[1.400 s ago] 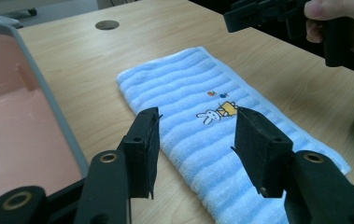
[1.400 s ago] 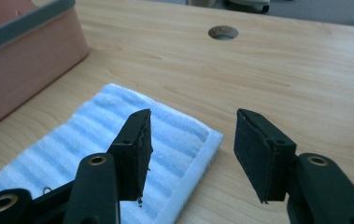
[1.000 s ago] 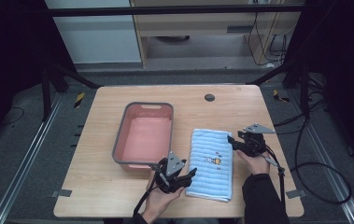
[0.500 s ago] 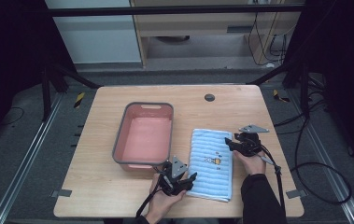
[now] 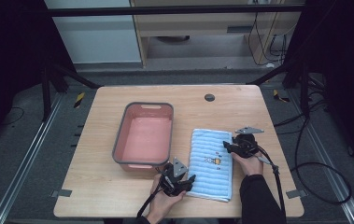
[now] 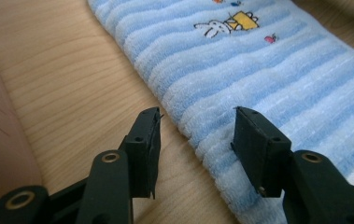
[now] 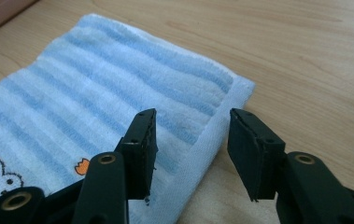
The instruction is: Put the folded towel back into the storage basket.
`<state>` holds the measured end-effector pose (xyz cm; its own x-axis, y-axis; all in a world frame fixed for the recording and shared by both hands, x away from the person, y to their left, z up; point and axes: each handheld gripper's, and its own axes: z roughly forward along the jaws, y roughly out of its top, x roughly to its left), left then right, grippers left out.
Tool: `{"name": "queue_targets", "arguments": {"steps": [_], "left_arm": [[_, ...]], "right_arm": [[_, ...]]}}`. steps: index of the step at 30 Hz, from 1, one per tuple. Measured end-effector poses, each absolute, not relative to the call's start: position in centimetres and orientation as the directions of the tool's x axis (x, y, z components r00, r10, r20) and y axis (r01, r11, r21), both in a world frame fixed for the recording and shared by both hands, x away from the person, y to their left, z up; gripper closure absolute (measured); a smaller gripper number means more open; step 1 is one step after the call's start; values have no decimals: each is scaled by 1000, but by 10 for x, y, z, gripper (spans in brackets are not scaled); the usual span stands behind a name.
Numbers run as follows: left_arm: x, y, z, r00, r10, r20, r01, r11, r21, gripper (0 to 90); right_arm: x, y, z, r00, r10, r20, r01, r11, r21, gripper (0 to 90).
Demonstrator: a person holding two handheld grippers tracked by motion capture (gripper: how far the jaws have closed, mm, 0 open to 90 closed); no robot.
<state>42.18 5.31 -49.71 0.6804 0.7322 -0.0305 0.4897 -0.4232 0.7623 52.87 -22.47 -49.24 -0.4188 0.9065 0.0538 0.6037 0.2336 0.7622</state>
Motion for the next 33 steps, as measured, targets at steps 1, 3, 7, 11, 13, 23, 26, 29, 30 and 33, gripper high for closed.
{"name": "queue_targets", "arguments": {"steps": [1,3,7,11,13,23,26,29,30,33], "left_arm": [[422,53,-498,679,733,-28,490,-425,761,512],[422,53,-500,680,732,-33,494,-425,759,521],[422,52,-502,676,736,-45,504,-417,757,535],[422,51,-503,675,737,-38,503,-422,754,537],[422,51,-503,674,738,-43,507,-419,753,543],[421,48,-503,679,730,-85,529,-405,746,702],[420,47,-502,681,728,-80,526,-410,745,764],[419,46,-502,676,733,-80,528,-406,746,811],[418,46,-502,674,734,-82,529,-403,747,825],[418,47,-502,673,734,-89,531,-395,750,853]], "right_arm": [[529,-224,-493,-423,905,53,608,240,757,523],[529,-224,-494,-426,903,51,608,244,755,527],[529,-224,-495,-426,903,49,612,248,751,539],[530,-222,-497,-428,903,44,622,259,739,560],[530,-222,-498,-425,903,57,632,251,733,580],[529,-220,-500,-415,900,135,668,201,716,750],[529,-220,-500,-418,897,141,671,200,714,776],[528,-220,-499,-426,893,142,667,204,717,803],[528,-219,-499,-429,893,136,664,209,718,807],[527,-219,-498,-431,892,133,660,211,721,813]]}}
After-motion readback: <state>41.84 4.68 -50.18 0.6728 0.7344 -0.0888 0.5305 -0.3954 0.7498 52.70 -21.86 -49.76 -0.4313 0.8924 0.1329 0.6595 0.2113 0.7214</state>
